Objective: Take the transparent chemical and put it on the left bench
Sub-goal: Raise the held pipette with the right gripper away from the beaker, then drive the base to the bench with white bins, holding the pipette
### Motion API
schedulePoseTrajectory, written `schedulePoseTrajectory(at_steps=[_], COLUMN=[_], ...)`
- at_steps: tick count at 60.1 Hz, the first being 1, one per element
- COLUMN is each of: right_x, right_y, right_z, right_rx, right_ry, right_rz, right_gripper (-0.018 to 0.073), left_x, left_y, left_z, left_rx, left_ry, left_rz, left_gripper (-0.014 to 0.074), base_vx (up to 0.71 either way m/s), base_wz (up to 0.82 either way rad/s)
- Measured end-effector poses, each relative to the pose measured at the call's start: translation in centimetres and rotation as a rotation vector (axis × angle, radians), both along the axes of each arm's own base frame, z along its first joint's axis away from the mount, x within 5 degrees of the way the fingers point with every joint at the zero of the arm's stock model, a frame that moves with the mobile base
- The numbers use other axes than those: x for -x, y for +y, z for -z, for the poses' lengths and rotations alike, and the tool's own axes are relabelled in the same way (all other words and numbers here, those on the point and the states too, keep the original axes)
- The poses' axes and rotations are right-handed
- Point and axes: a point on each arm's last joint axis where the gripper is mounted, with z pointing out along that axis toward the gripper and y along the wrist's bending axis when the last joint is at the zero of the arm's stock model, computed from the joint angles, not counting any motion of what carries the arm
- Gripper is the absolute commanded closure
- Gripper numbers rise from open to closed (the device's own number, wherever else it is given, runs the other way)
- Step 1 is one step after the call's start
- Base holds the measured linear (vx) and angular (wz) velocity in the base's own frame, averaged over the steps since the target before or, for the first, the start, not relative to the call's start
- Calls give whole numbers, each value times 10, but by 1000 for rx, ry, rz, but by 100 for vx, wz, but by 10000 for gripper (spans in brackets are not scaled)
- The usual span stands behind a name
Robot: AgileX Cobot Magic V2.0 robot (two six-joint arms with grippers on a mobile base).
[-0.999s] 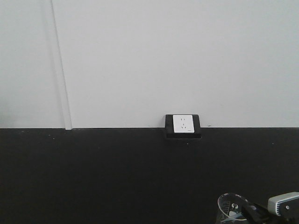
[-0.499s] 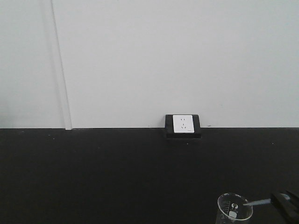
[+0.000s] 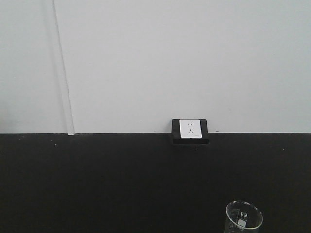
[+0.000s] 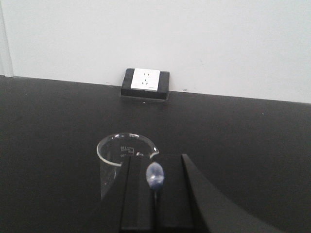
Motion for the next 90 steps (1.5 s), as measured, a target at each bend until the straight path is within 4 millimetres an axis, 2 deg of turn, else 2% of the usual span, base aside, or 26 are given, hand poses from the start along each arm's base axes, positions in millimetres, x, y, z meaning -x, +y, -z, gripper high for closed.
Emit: schedulePoseTrajectory(at_steps=[57, 90], right_x=[1, 1], right_y=[0, 0], right_z=[3, 3], right_rx=[0, 0], right_ry=[7, 8], right_rz=[4, 4], right_gripper=[562, 562], left_x=[0, 0], left_y=[0, 0], left_z=[0, 0], left_rx=[0, 0], left_ry=[0, 0], left_rz=[0, 0], left_gripper=[600, 600], base_vx=[-1, -27], base_wz=[0, -6])
